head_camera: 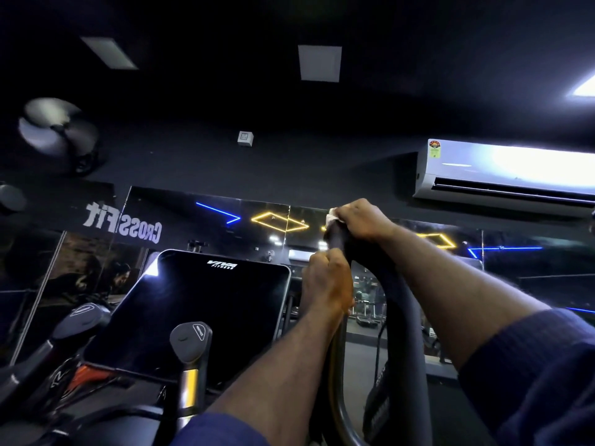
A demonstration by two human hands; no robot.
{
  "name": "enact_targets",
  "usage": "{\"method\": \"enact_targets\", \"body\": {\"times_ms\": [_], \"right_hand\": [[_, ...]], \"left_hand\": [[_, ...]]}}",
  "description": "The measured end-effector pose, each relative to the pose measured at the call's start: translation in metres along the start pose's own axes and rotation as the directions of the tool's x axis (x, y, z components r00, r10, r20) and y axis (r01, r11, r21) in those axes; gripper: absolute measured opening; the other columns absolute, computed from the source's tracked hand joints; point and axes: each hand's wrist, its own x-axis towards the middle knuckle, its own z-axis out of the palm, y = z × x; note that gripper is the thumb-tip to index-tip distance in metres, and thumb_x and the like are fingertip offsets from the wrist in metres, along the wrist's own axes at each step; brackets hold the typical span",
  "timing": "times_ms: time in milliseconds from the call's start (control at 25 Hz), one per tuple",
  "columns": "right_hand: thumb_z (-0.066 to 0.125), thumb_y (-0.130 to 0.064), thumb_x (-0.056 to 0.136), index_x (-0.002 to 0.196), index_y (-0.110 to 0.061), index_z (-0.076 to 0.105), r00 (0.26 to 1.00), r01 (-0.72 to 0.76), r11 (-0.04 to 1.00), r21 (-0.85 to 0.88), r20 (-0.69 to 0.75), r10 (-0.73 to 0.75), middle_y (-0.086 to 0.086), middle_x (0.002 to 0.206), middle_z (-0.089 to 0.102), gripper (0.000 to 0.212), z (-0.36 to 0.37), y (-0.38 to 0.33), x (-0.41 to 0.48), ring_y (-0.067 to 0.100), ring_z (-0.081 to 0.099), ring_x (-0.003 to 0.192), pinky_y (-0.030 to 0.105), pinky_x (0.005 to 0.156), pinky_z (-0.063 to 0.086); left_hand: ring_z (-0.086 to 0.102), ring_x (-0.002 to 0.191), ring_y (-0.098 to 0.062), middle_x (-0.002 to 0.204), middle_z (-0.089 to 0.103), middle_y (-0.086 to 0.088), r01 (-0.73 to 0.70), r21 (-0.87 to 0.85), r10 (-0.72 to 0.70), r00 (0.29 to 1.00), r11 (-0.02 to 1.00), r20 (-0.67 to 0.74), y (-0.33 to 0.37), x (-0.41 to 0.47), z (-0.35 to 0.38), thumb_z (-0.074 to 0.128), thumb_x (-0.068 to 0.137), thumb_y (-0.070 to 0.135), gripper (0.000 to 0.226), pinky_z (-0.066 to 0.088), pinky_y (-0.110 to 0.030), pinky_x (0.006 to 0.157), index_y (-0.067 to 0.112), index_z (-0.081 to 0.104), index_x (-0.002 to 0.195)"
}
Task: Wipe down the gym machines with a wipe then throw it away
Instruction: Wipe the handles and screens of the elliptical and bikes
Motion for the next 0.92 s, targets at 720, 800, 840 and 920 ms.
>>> {"method": "enact_targets", "body": {"times_ms": [720,800,840,920], "right_hand": [[0.074,-0.041,0.095,0.09,-0.035,0.082,0.977,-0.034,0.908,0.417,-0.176,0.118,-0.011,0.085,0.078,0.011,0.0,0.014,-0.035,0.004,0.068,0.085,0.024,0.075,0.053],[0.071,-0.029,0.097,0.092,-0.041,0.08,0.985,-0.01,0.904,0.428,-0.152,0.082,-0.012,0.084,0.078,0.016,-0.001,0.021,-0.045,0.002,0.066,0.078,0.026,0.075,0.054],[0.069,-0.025,0.098,0.093,-0.041,0.08,0.982,0.007,0.904,0.427,-0.176,0.075,-0.016,0.085,0.078,0.02,0.0,0.023,-0.051,-0.002,0.067,0.08,0.023,0.076,0.054],[0.068,-0.018,0.097,0.1,-0.036,0.082,0.951,0.065,0.924,0.377,-0.303,0.057,-0.019,0.095,0.078,0.023,0.003,0.024,-0.059,-0.005,0.07,0.092,0.02,0.087,0.056]], "left_hand": [[0.069,0.065,-0.028,0.088,0.069,-0.015,-0.012,0.016,0.013,1.0,1.0,-0.023,-0.002,0.004,0.002,0.033,0.099,0.037,0.036,0.062,-0.048,0.061,0.015,0.061,0.097],[0.068,0.064,-0.027,0.087,0.069,-0.014,-0.007,0.003,0.007,1.0,1.0,-0.023,-0.001,0.004,0.003,0.032,0.095,0.042,0.039,0.061,-0.047,0.061,0.016,0.061,0.098],[0.066,0.063,-0.027,0.086,0.068,-0.014,-0.006,-0.005,0.006,1.0,1.0,-0.019,-0.001,0.004,0.004,0.032,0.095,0.043,0.039,0.061,-0.046,0.06,0.017,0.061,0.097],[0.066,0.062,-0.026,0.087,0.068,-0.014,-0.009,-0.007,0.009,1.0,1.0,-0.016,-0.001,0.005,0.004,0.034,0.101,0.04,0.035,0.059,-0.043,0.058,0.018,0.06,0.096]]}}
